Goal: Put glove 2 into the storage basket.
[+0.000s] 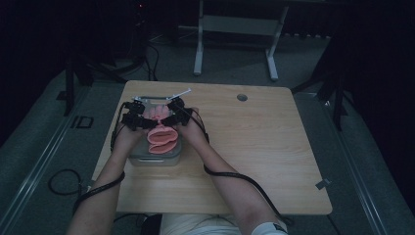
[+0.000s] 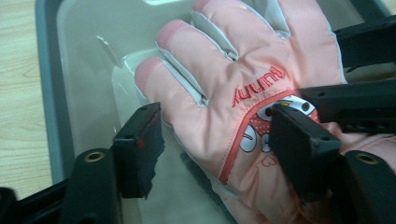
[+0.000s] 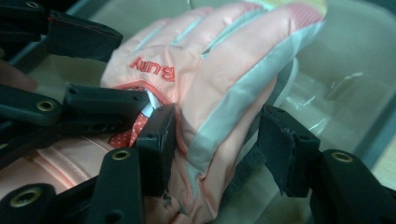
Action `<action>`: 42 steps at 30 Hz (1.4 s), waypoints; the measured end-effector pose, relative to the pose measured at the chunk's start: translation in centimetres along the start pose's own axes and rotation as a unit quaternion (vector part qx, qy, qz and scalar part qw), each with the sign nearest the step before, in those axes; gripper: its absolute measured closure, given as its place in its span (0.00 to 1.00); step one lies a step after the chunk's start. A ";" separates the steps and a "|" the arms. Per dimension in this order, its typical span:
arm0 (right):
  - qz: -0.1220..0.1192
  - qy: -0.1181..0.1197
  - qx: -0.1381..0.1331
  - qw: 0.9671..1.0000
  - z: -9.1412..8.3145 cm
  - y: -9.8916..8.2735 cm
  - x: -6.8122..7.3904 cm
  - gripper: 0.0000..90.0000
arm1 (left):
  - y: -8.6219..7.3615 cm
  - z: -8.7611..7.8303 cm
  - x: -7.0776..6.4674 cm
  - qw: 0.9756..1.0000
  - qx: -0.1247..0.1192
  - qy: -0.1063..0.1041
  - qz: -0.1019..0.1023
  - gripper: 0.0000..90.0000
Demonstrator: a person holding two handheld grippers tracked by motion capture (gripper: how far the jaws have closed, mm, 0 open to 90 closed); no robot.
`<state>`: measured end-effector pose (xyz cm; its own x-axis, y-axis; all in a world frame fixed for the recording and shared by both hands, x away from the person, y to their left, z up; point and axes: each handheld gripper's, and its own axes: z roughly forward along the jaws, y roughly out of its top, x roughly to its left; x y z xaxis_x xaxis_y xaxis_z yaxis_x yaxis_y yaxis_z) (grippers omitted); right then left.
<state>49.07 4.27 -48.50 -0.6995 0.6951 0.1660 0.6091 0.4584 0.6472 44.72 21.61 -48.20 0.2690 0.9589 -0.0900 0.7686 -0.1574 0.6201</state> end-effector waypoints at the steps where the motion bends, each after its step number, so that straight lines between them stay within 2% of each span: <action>1: -0.005 -0.002 -0.003 1.000 -0.3 0.1 0.0 0.53 | 0.0 -0.1 0.0 1.000 -0.003 -0.003 0.000 0.36; 4: -0.008 -0.002 -0.010 1.000 -1.1 0.2 0.0 0.52 | 0.1 -0.5 0.1 1.000 -0.012 -0.013 0.000 0.36; 6: -0.007 0.005 -0.018 1.000 -1.8 0.3 -0.2 0.52 | 0.2 -0.8 0.3 0.999 -0.024 -0.022 -0.010 0.33; 9: -0.008 0.008 -0.024 1.000 -2.4 0.5 -0.3 0.51 | 0.2 -1.1 0.6 0.999 -0.026 -0.030 -0.008 0.30; 14: -0.007 0.015 -0.035 0.999 -3.8 0.7 -0.6 0.51 | 0.6 -1.8 0.6 0.999 -0.037 -0.031 0.001 0.26; 24: -0.006 0.027 -0.046 0.999 -4.9 0.5 -0.9 0.50 | 1.2 -3.0 0.1 0.997 -0.062 -0.043 0.020 0.18; 28: -0.010 0.036 -0.051 0.998 -5.5 0.4 -1.1 0.47 | 1.3 -3.7 -0.3 0.995 -0.085 -0.043 0.029 0.15; 32: -0.032 0.041 -0.050 0.997 -6.0 0.2 -1.2 0.40 | 1.2 -4.6 -1.0 0.992 -0.108 -0.047 0.042 0.14; 35: -0.041 0.041 -0.052 0.997 -6.4 -0.1 -1.4 0.33 | 1.0 -5.3 -1.7 0.990 -0.120 -0.056 0.049 0.14; 38: -0.048 0.046 -0.056 0.996 -6.9 -0.5 -1.7 0.29 | 0.6 -6.1 -2.6 0.987 -0.138 -0.062 0.048 0.13; 39: -0.054 0.046 -0.058 0.996 -7.0 -0.7 -1.8 0.26 | 0.5 -6.3 -2.8 0.986 -0.142 -0.069 0.048 0.13; 41: -0.054 0.052 -0.061 0.995 -7.1 -0.9 -1.9 0.23 | 0.3 -6.5 -3.3 0.986 -0.143 -0.077 0.048 0.12; 42: -0.054 0.054 -0.063 0.995 -7.2 -1.1 -2.0 0.23 | 0.1 -6.6 -3.6 0.986 -0.141 -0.073 0.051 0.09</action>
<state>47.09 -1.57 -44.15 -0.7990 0.5784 0.1646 0.4805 0.4494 0.7531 40.02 19.71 -42.62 0.4326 0.8944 -0.1141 0.5466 -0.1595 0.8221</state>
